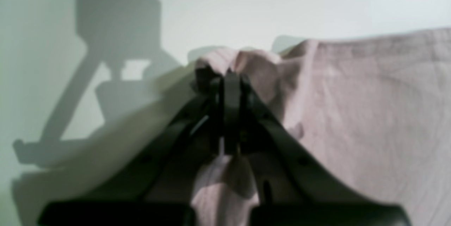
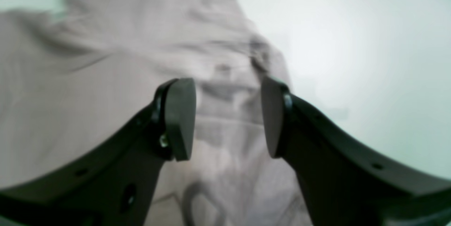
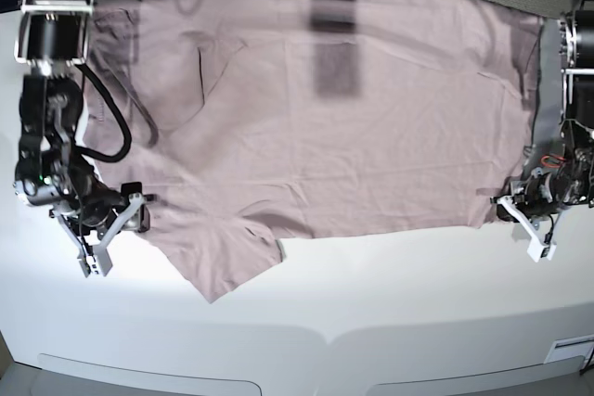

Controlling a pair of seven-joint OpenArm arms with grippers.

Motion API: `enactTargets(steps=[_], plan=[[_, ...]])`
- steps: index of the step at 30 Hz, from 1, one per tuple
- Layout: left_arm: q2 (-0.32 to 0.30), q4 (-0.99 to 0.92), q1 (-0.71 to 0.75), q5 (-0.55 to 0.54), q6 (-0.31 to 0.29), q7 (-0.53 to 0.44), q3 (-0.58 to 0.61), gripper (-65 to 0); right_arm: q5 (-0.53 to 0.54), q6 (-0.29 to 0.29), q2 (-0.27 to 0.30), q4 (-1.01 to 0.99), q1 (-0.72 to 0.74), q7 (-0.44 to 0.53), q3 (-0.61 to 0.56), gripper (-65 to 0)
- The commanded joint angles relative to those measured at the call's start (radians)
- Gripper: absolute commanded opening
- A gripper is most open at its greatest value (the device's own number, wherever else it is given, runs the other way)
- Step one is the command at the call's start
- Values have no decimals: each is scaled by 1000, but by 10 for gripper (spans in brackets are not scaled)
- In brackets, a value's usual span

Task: Fold the T-shirt properly
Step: 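Grasp the hem corners with both grippers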

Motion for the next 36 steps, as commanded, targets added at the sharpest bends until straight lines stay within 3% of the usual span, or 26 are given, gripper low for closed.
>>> enactTargets(steps=[1,4,8,13,18,24,31,36], plan=[[-13,12,-25,-5,-9,-5,-4,-650,-16,14,-3,-28,61,18,5,-348],[-13,12,-25,-5,-9,-5,-4,-650,-103,61,-47,-169,152,12,5,-348],[-13,12,-25,-5,-9,-1,-4,-650,-136,89,-76,-312,245,48,5,-340],[-13,12,-25,-5,-9,-1,-4,-650,-228,92,-74,-388,321,109,5,-214],[-13,12,-25,-5,-9,-2,-4,-650,-280,89,-54,-394,330,145,5,-213],[-13,13,-25,-5,-9,-3,-4,-650,-224,90,2,-506,333,100,-63,-215],[-13,13,-24,-5,-9,3,-4,-650,-306,66,-5,-609,333,225,-216,-215],[-13,13,-24,-5,-8,2,-4,-650,-306,26,-27,-668,334,231,-240,-215]])
